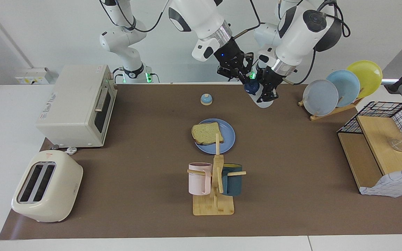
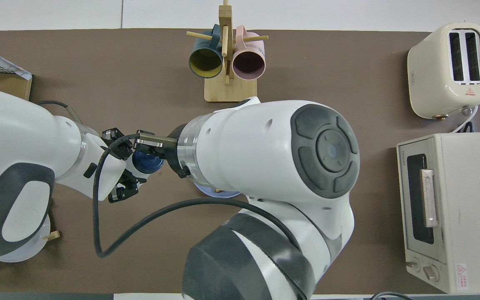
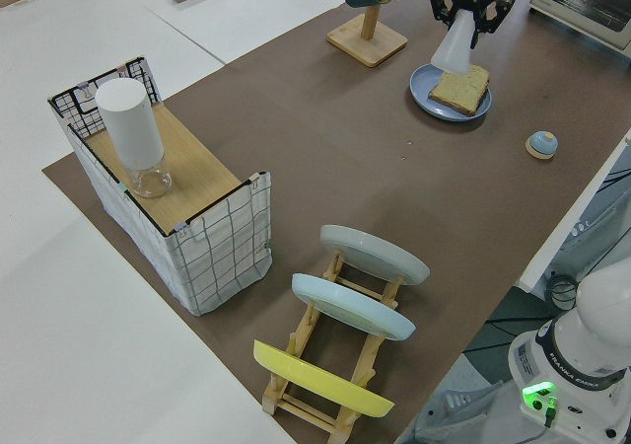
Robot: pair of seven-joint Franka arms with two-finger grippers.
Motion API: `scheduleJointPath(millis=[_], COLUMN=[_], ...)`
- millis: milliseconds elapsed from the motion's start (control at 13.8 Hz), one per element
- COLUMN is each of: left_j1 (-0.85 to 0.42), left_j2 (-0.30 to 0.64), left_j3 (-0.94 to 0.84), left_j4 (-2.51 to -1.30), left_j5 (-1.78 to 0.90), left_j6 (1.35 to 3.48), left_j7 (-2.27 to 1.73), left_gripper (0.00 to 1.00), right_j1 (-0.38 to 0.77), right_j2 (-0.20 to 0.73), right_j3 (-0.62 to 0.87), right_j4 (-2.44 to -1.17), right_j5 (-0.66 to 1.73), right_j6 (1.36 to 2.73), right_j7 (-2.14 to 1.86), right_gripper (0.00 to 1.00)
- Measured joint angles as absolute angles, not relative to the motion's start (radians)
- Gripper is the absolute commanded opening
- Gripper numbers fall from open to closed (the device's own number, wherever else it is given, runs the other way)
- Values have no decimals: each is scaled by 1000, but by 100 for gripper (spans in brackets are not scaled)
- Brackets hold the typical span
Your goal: Put bread on plate and add seasoning
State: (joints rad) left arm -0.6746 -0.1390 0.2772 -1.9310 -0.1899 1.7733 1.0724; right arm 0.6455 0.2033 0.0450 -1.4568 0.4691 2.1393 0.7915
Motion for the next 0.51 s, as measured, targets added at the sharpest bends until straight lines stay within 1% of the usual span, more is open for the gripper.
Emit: scheduleJointPath(millis=[363, 508], left_j1=[-674, -673], left_j2=[-140, -140], left_j3=[279, 283], left_j4=[-1926, -1922], left_j5=[-193, -194], left_j6=[1778, 1788], left_j7=[1070, 1064], left_gripper=[0, 0], right_j1=[628, 626], right_j2=[204, 204], right_j3=[45, 46], right_j4=[-1462, -1471], right_j5=[537, 554], right_j6=[2148, 2192], right_j7=[874, 933], right_gripper=[0, 0])
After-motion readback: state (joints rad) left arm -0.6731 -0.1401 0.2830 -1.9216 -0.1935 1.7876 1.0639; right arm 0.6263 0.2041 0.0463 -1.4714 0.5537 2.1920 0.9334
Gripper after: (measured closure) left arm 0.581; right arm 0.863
